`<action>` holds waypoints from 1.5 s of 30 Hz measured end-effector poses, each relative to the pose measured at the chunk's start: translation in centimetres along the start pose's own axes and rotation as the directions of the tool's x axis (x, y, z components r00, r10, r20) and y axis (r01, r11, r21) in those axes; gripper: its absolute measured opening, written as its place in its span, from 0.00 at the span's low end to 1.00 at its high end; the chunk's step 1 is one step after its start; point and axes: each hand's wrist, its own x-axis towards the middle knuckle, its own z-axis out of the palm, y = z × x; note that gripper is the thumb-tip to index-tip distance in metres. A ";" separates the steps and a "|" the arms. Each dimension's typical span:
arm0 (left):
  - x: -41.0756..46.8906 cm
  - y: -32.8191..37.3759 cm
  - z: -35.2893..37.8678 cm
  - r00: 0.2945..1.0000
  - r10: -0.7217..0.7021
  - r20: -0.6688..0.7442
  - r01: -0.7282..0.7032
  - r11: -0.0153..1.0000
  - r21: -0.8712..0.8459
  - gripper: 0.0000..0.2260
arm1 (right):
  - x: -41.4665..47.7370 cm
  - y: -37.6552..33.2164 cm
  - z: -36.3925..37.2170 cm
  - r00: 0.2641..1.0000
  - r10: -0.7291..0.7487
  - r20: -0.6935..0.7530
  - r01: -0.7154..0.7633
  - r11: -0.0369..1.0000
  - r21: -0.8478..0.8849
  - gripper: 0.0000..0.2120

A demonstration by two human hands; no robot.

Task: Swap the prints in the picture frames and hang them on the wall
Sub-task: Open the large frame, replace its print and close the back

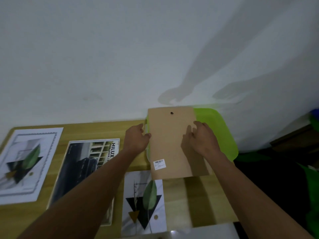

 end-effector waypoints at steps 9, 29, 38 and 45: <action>-4.4 -6.3 -8.5 0.995 0.093 -0.026 -0.093 0.996 -0.005 0.18 | -3.6 -10.9 2.1 0.988 -0.139 0.074 0.142 0.989 -0.046 0.19; -11.9 -29.3 -15.3 0.979 0.000 0.202 -0.042 0.979 0.201 0.20 | -19.1 -21.6 22.1 0.920 -0.048 0.389 0.096 0.990 -0.104 0.23; -12.0 -30.4 -12.9 0.997 -0.048 0.056 0.039 0.986 0.160 0.22 | -20.4 -20.9 25.3 0.949 -0.038 0.312 0.087 0.986 -0.145 0.33; -11.9 -30.9 -12.9 0.997 -0.072 0.015 0.069 0.988 0.140 0.24 | -20.5 -21.1 24.8 0.968 0.042 0.248 -0.041 0.999 -0.010 0.34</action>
